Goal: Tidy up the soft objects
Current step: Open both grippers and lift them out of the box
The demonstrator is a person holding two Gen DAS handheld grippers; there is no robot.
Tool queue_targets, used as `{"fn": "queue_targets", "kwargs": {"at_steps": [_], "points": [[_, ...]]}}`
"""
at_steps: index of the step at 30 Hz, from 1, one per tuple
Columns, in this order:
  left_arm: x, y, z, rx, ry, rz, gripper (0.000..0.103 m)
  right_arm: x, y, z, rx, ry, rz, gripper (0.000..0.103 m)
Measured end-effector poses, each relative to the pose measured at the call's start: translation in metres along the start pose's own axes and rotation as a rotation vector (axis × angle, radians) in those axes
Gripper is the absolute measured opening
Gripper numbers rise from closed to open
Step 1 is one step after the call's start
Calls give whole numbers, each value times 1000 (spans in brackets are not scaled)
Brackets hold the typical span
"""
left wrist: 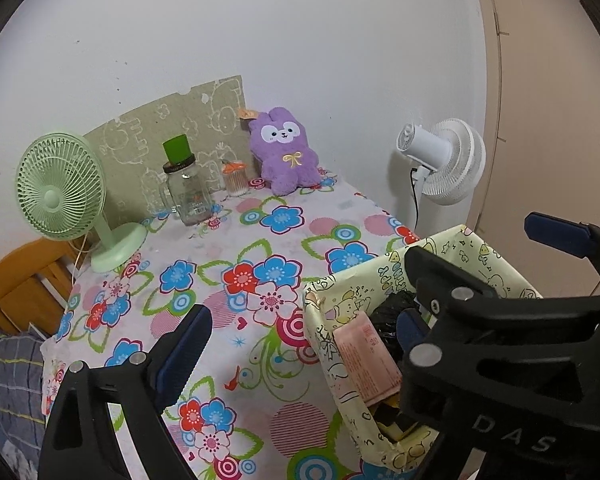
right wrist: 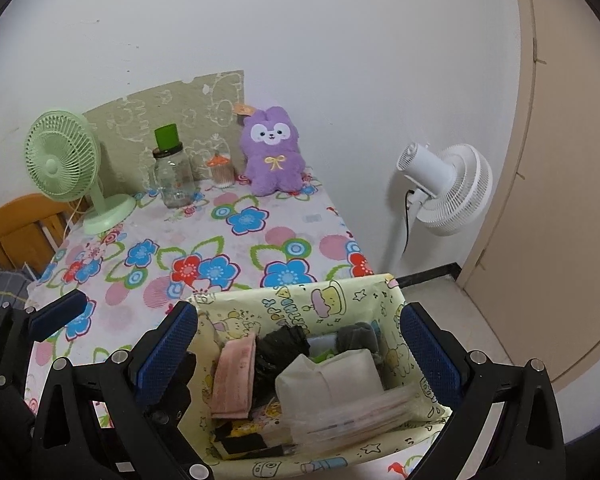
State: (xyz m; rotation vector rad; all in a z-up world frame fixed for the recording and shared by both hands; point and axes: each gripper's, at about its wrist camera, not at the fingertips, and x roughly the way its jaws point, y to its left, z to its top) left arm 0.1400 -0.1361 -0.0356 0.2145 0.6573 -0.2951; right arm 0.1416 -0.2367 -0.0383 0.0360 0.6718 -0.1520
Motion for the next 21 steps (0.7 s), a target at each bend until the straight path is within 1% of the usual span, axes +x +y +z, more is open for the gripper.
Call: {"fn": "queue_targets", "kwargs": {"at_steps": [7,10,16,18,21], "points": [[-17,16,-3,-45,-11,-3,96,-14,15,0,-18,-15,12,102],[-27,26,-7,-67,-23,8,97,-22,24,-2,-29,-25,23,102],[-47,47,-19,-110,-47,48,99,-39,42,-5,-47,-49,43,102],[-55,56,-23,-128,-53,79,102,-46,49,-7,-52,-58,54,102],[-67,66,-30,-147,-66,108,102,-54,57,-9,-59,-71,71,102]]}}
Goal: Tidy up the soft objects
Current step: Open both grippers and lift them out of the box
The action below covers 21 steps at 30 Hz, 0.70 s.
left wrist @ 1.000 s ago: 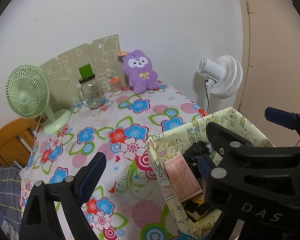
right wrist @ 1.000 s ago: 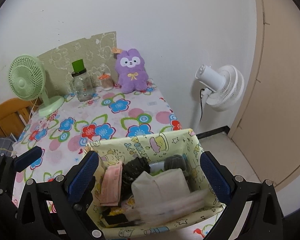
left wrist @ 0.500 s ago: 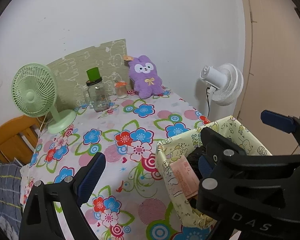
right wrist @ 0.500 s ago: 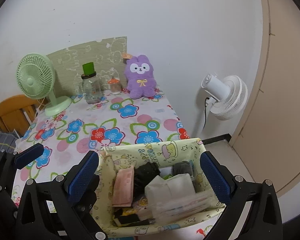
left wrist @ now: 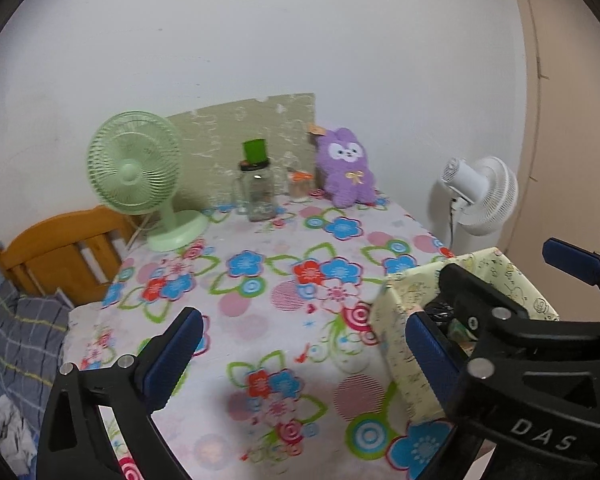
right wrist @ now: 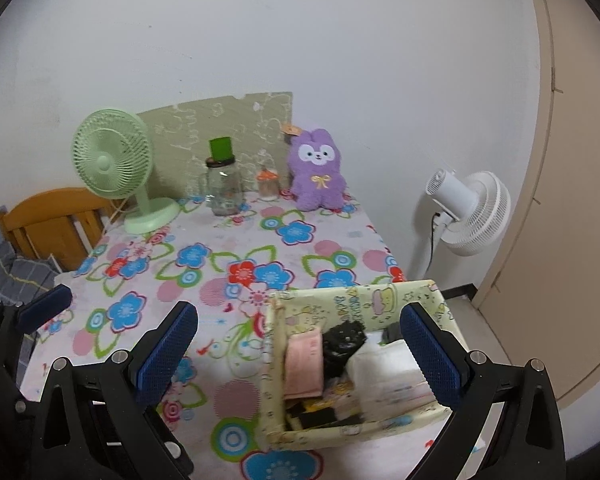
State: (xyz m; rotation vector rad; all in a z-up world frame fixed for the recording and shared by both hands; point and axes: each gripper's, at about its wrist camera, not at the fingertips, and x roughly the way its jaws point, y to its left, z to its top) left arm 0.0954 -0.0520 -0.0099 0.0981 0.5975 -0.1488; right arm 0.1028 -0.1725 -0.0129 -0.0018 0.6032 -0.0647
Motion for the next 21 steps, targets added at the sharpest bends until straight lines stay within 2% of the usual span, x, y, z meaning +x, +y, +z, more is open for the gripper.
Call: {"fn": "queue_targets", "kwargs": {"at_steps": [9,21], "points": [[-27,32,-8,-57,-33,36,103,-25,23,-3,-16,-43,31,102],[-67,58,-20,-115,-93,82,103,-60,31,-7,-22,-104,53,102]]}}
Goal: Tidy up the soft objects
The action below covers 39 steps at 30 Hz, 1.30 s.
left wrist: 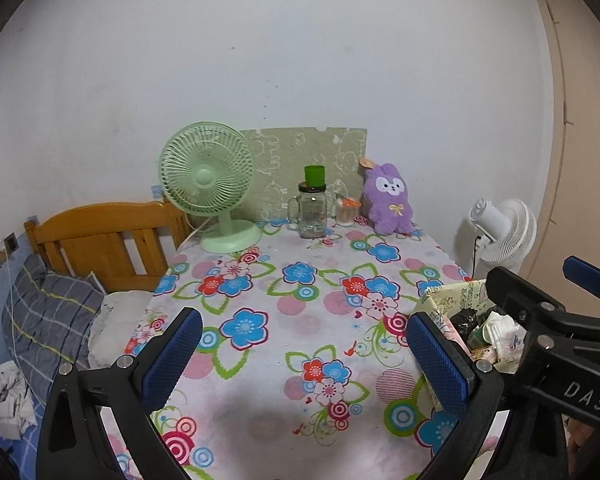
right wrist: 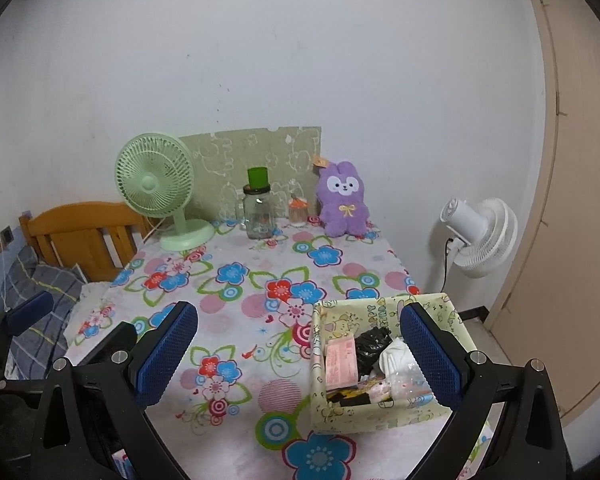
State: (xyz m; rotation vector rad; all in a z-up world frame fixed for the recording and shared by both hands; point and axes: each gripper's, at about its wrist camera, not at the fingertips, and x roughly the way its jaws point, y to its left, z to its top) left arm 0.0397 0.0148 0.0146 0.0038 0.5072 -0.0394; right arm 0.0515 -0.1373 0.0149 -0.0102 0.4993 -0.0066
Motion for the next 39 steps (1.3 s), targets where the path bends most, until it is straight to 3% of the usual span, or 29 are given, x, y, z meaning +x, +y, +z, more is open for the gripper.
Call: {"fn": "queue_targets", "kwargs": {"at_steps": [14,39], "points": [[-31,14,-9,-43,-47,31,103,-32,-9,-9,38,-44,-7,103],[-40,13,-7,-41,-71,37,103,-37,-11,-13,41,-48,-6,103]]}}
